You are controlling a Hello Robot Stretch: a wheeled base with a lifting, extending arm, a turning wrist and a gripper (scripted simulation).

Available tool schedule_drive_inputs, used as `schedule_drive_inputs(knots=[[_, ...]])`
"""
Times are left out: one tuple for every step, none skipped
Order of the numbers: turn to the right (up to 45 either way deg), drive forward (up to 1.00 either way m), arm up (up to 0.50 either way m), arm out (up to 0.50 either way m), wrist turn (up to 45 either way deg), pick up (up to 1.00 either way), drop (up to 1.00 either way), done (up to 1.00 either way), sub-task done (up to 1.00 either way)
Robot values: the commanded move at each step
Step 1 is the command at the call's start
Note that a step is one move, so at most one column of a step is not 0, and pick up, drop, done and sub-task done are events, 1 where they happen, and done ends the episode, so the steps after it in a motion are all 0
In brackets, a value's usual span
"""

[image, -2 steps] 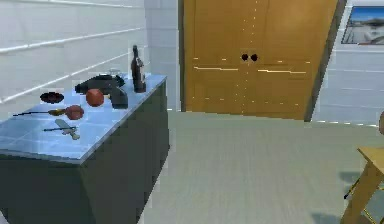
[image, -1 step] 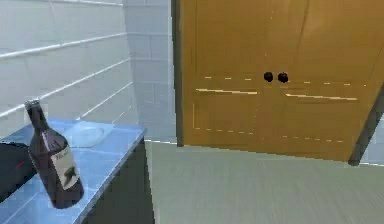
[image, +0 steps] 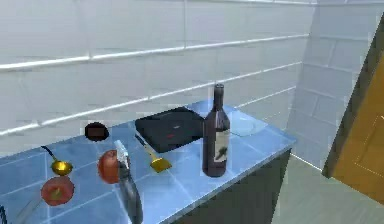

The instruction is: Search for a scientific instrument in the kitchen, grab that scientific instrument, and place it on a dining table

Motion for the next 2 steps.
schedule_drive_inputs(knots=[[-45.0, 0.0, 0.0, 0.0, 0.0, 0.0, 0.0, 0.0, 0.0], [-45.0, 0.0, 0.0, 0.0, 0.0, 0.0, 0.0, 0.0, 0.0]])
